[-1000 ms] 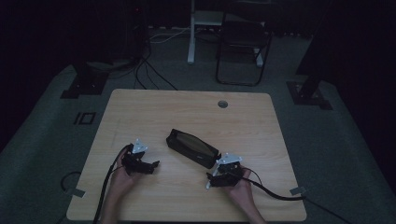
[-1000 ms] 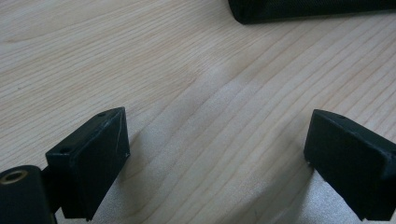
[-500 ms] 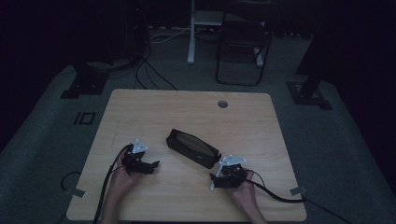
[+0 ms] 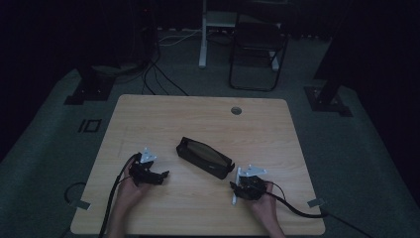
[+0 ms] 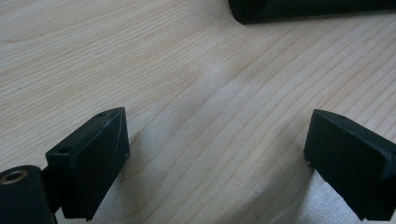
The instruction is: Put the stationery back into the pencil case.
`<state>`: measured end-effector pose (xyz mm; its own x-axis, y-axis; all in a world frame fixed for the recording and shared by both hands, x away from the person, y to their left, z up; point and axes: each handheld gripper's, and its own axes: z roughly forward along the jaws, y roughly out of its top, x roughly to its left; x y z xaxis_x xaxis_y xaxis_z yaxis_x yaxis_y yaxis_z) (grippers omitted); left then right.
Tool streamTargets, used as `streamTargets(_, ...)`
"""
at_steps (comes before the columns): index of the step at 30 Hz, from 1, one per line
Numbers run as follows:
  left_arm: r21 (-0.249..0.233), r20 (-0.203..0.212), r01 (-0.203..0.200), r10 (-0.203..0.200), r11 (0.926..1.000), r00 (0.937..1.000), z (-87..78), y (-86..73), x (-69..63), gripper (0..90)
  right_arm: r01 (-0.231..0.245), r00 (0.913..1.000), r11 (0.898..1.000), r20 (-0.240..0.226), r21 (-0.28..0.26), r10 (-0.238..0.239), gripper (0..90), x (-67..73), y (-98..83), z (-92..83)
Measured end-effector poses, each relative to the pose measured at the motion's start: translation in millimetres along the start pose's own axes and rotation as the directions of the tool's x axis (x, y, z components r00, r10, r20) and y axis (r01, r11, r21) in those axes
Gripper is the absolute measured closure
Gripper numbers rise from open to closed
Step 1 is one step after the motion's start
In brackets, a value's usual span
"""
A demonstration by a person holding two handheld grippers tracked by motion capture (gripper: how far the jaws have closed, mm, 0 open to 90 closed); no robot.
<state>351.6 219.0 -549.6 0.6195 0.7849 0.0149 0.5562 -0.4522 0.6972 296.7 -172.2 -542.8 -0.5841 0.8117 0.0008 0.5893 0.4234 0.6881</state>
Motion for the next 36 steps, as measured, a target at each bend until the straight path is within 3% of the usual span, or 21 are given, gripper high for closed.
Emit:
streamTargets(5, 0.000, 0.000, 0.000, 0.000, 1.0000, 1.0000, 0.0, 0.0, 0.0, 7.1, -0.007, 1.0000, 1.000, 0.005, 0.000, 0.007, 60.4, -4.2, -1.0, -1.5)
streamTargets(14, 0.000, 0.000, 0.000, 0.000, 1.0000, 1.0000, 0.0, 0.0, 0.0, 7.1, -0.006, 1.0000, 1.000, 0.003, 0.015, 0.006, 56.0, -0.9, -12.2, -13.3)
streamTargets(23, 0.000, 0.000, 0.000, 0.000, 1.0000, 1.0000, 0.0, 0.0, 0.0, 7.1, -0.028, 0.9992, 0.999, 0.028, 0.029, 0.027, 68.9, -8.2, -19.2, -22.3)
streamTargets(27, 0.000, 0.000, 0.000, 0.000, 1.0000, 1.0000, 0.0, 0.0, 0.0, 7.1, -0.046, 0.9977, 0.998, 0.051, 0.033, 0.044, 71.7, -12.5, -19.2, -23.0)
streamTargets(36, 0.000, 0.000, -0.001, 0.001, 1.0000, 1.0000, 0.0, 0.0, 0.0, 7.1, -0.056, 0.9970, 0.998, 0.055, 0.034, 0.054, 77.1, -18.5, -24.2, -28.0)
